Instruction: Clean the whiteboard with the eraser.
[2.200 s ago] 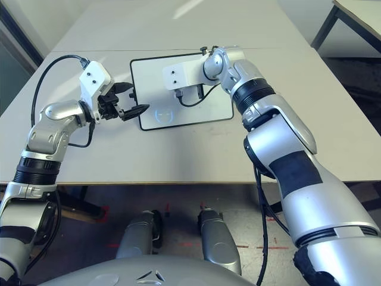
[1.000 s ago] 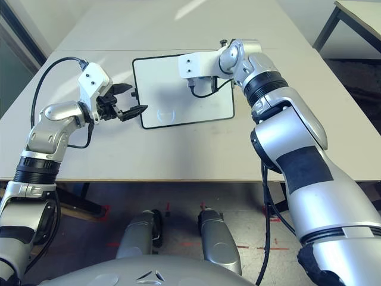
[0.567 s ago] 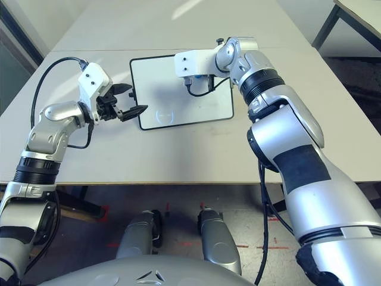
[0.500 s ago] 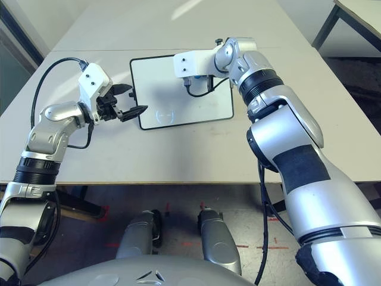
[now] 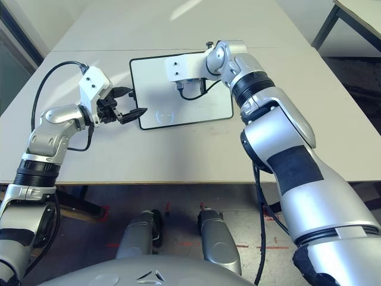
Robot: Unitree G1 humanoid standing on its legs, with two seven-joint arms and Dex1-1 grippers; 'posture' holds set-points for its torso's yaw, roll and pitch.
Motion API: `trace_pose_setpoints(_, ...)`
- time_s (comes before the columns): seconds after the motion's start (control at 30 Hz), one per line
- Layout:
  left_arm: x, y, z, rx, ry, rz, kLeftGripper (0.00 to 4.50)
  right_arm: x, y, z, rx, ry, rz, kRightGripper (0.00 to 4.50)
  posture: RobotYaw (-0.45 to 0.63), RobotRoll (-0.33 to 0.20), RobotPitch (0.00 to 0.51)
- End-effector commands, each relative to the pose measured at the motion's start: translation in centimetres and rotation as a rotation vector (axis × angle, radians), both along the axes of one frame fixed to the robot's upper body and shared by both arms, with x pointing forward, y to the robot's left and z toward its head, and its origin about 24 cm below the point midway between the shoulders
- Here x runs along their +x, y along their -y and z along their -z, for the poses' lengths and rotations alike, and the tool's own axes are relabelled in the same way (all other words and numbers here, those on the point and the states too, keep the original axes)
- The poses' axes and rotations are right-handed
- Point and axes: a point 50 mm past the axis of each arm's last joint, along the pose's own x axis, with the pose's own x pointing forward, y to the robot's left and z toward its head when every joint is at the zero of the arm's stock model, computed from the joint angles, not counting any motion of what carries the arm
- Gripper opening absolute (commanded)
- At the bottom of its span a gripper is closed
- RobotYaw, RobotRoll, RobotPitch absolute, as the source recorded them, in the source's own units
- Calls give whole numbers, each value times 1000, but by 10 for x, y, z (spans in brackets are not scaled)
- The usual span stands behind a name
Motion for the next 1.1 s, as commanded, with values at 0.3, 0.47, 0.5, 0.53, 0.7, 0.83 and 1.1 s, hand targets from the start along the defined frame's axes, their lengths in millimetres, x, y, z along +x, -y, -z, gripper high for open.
trace_pose_setpoints(0.3, -1, 2, -2, 0, 1, 1, 4500, 1, 10, 8, -46, -12, 21, 267, -88, 0, 124)
trace_pose_setpoints(0.47, -1, 3, -2, 0, 3, 4, 4500, 3, 30, 9, -84, -15, 68, 267, -90, 0, 122)
trace_pose_setpoints(0.5, -1, 3, -2, 0, 3, 4, 4500, 3, 33, 9, -89, -17, 76, 267, -94, 0, 120)
trace_pose_setpoints(0.53, -1, 3, -3, -1, 4, 5, 4500, 3, 36, 9, -92, -19, 82, 267, -94, 0, 120)
trace_pose_setpoints(0.7, 0, 3, -3, -1, 5, 7, 4500, 4, 43, 9, -98, -22, 101, 267, -98, 0, 116)
trace_pose_setpoints(0.83, 1, 4, -4, 0, 7, 8, 4500, 4, 48, 9, -107, -22, 115, 267, -99, 0, 115)
trace_pose_setpoints(1.1, 1, 3, -4, 3, 7, 7, 4500, 3, 37, 11, -88, -25, 82, 267, -99, 0, 116)
